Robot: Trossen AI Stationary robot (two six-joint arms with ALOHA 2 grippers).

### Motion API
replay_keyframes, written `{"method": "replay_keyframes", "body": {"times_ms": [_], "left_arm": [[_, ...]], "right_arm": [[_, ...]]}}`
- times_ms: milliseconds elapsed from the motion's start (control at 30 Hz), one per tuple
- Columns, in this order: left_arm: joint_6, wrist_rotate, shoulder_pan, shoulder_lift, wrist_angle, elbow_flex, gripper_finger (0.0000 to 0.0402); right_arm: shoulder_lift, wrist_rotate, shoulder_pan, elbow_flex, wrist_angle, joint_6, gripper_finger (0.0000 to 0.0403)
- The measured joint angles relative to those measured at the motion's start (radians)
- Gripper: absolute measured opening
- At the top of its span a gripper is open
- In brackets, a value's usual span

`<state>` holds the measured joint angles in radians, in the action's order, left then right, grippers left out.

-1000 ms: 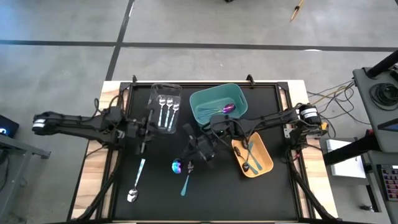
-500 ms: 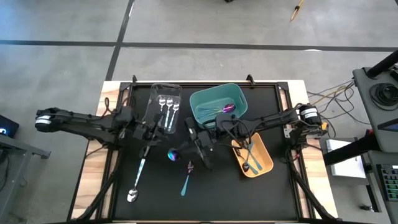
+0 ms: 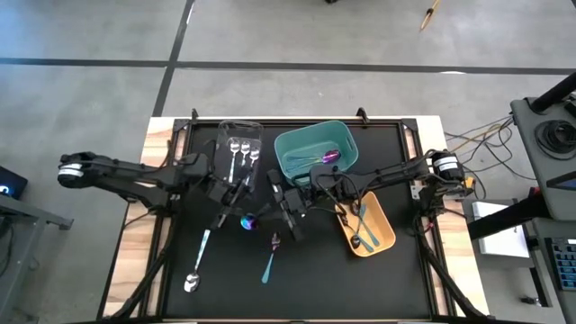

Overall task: Sort silverware by color (type)
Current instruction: Put the purple spoon into the green bin

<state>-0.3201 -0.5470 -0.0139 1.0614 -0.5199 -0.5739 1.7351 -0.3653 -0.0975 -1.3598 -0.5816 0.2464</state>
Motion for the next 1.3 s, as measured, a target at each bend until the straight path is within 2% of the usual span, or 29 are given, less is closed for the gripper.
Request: {"method": "replay_keyframes", "body": {"times_ms": [233, 400, 667, 967, 1167, 1300], "left_arm": [[-0.003, -0.019, -0.001, 0.037, -0.020, -0.002, 0.0160], [-0.030, -0.018, -0.001, 0.056, -0.019, -0.008, 0.0165], [-0.030, -0.016, -0.001, 0.096, -0.015, -0.034, 0.0112], [-0.036, -0.014, -0.001, 0.127, -0.009, -0.054, 0.0010], [-0.024, 0.020, -0.002, 0.108, 0.007, -0.054, 0.0001], [-0.022, 0.067, -0.009, 0.081, 0.052, -0.054, 0.0001]], "right_arm": [[0.000, 0.000, 0.000, 0.001, -0.001, 0.027, 0.0013], [0.000, 0.027, 0.000, 0.001, -0.004, 0.056, 0.0013], [0.000, 0.053, 0.000, 0.001, -0.004, 0.079, 0.0013], [0.000, 0.053, 0.000, 0.001, -0.001, 0.080, 0.0013], [0.000, 0.058, 0.002, 0.001, -0.001, 0.052, 0.0016], [-0.001, 0.064, 0.008, 0.001, 0.003, 0.007, 0.0044]]}}
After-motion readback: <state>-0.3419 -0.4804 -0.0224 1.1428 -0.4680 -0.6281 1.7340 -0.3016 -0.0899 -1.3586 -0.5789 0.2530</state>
